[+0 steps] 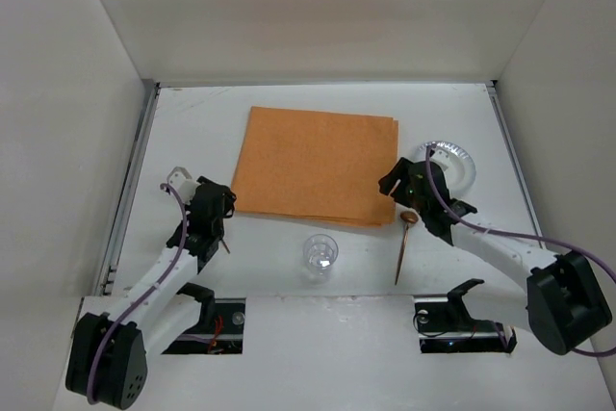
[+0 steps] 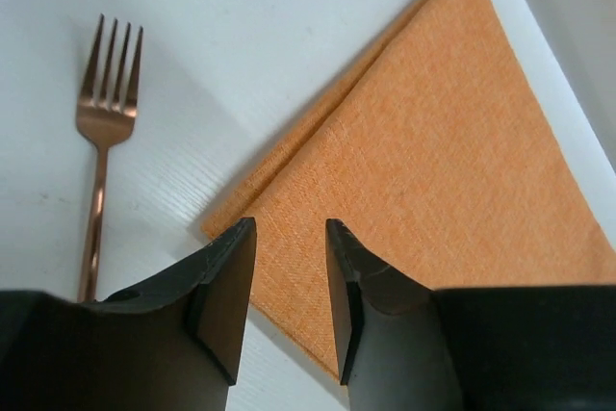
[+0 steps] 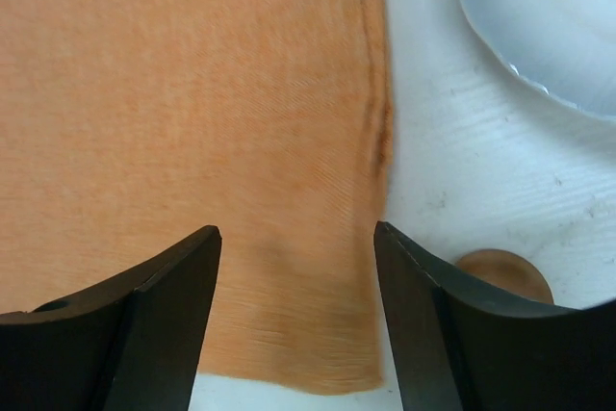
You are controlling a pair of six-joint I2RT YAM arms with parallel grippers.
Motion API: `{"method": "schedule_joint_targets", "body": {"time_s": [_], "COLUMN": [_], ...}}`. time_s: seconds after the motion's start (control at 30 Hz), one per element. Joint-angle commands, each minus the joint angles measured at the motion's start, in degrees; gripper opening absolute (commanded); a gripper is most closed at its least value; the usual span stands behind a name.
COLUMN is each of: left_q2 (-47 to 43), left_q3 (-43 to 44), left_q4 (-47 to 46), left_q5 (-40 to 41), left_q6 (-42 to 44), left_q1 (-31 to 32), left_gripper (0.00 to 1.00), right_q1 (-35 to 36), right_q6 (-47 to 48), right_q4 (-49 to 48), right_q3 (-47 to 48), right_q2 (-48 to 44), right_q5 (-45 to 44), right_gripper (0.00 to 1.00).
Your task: Set the dinner table for one person
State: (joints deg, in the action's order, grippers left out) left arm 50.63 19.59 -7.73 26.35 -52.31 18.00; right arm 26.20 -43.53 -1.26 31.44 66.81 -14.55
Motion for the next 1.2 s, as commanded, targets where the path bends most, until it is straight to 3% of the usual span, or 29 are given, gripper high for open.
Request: {"method": "schedule_joint_targets", "body": {"time_s": [0.0,0.17,0.37,0.47,0.57,0.63,0.67,0.87,1.17], "left_q2": [-3.51,0.06,19.64,26.43,30.04,30.84,31.10,27.43,19.43], "left_q3": [2.20,5.18,12.91,14.68,13.11,11.18,9.95,1.78,-2.54], "left_q4": [1.75,-0.09,-9.31,-13.96,-17.49,-17.76,-17.67,-17.32,-9.78], "left_q5": [5.02,7.05,0.30,-0.86,-0.95,-1.21,-1.39,-1.30,0.11], "left_q6": [4.23,5.73,7.40,7.31,5.56,4.16,3.45,0.55,-0.60], "left_q1": [0.41,5.67,10.43,9.91,7.54,5.43,4.38,2.69,4.54], "left_gripper": [0.35,0.42,0.44,0.44,0.43,0.43,0.42,0.41,0.41], "right_q1": [1.53,1.53,2.58,3.55,3.82,3.82,3.82,3.38,2.06], "right_q6": [2.66,1.25,0.81,0.55,0.37,1.16,1.60,3.19,1.43], "right_q4": [2.14,1.34,0.73,-0.06,-1.64,-2.70,-2.70,-2.00,-1.56], "right_q3": [3.19,2.31,4.85,6.44,7.40,8.98,9.95,16.46,9.96], "right_q2": [0.25,4.29,11.93,16.15,19.06,20.46,21.08,25.04,21.89], "right_q5": [-5.05,-4.00,-4.88,-4.00,-3.30,-2.33,-2.24,-1.36,-1.80], "right_gripper": [0.72,0.71,0.66,0.55,0.33,0.20,0.18,0.17,0.10]}}
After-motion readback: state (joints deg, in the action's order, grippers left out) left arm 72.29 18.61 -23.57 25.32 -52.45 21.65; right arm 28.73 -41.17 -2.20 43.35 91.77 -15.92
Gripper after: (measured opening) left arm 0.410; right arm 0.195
